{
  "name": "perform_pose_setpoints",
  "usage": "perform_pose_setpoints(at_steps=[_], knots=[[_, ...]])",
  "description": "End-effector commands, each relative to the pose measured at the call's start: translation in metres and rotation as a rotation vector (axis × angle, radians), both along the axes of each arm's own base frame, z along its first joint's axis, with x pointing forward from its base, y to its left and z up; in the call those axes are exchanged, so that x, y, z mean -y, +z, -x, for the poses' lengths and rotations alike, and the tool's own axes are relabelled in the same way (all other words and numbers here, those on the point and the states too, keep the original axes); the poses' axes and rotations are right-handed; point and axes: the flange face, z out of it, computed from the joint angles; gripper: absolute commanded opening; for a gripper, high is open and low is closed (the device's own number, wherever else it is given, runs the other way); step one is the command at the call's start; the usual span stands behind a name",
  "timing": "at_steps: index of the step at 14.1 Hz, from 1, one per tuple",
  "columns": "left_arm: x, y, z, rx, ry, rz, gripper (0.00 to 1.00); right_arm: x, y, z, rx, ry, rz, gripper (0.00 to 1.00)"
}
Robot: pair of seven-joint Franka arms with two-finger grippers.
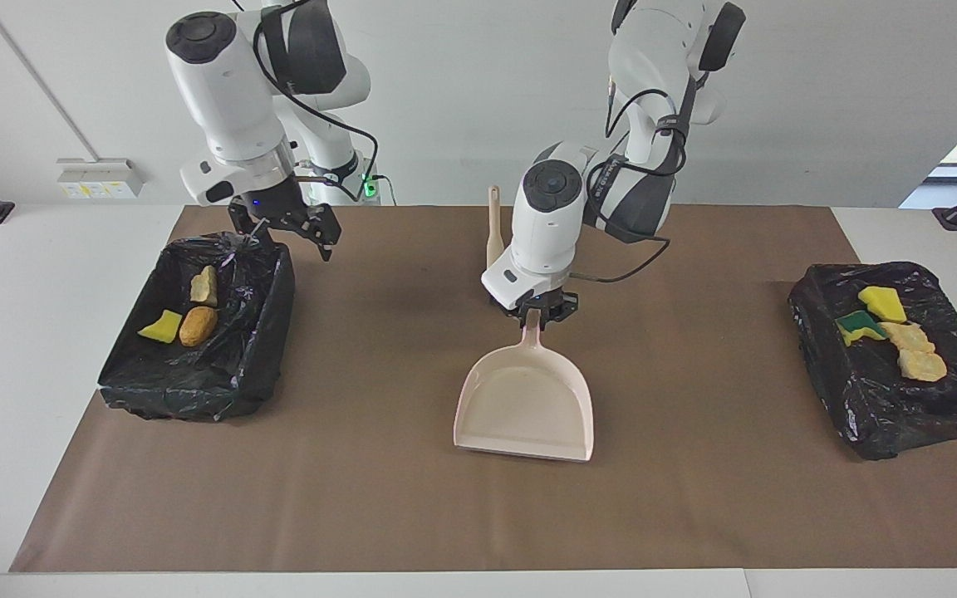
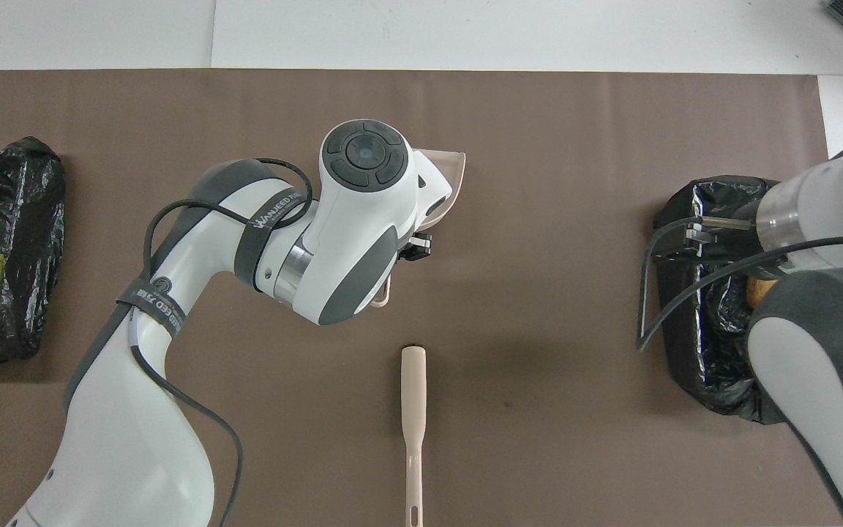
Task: Sweep and dump trash in bin
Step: 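Bring the dustpan back to the table center with the left gripper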
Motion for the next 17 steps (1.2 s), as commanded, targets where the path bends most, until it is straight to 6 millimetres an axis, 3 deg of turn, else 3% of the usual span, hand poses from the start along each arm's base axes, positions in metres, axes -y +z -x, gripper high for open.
perform_pose_setpoints(at_steps=[1, 5, 6, 7, 8, 9, 11, 14, 17], knots=[[0.032, -0.037, -0.006, 0.021, 0.102, 0.029, 0.00, 0.040, 0.040, 0.012, -0.005, 0.039, 0.007, 1.00], [0.038, -0.038, -0.005, 0.040, 0.094, 0.040, 0.00, 0.081, 0.098, 0.026, -0.001, 0.052, 0.007, 1.00], [0.039, -0.037, -0.004, 0.044, 0.092, 0.047, 0.36, 0.087, 0.104, 0.026, -0.007, 0.050, 0.010, 1.00], [0.039, -0.033, -0.003, 0.052, 0.083, 0.047, 0.82, 0.093, 0.105, 0.029, -0.002, 0.037, 0.006, 1.00], [0.039, -0.032, -0.001, 0.050, 0.077, 0.040, 1.00, 0.102, 0.103, 0.032, -0.012, 0.020, -0.003, 1.00], [0.035, -0.031, -0.001, 0.041, 0.080, 0.032, 1.00, 0.103, 0.103, 0.035, -0.017, 0.021, -0.012, 1.00], [0.008, 0.002, 0.010, 0.049, 0.099, 0.029, 1.00, 0.103, 0.104, 0.036, -0.014, 0.019, -0.014, 1.00], [-0.056, 0.042, 0.041, 0.040, 0.146, 0.003, 1.00, 0.099, 0.101, 0.039, -0.015, 0.024, -0.018, 1.00], [-0.144, 0.096, 0.059, 0.071, 0.142, 0.010, 1.00, 0.097, 0.100, 0.039, -0.014, 0.029, -0.016, 1.00]])
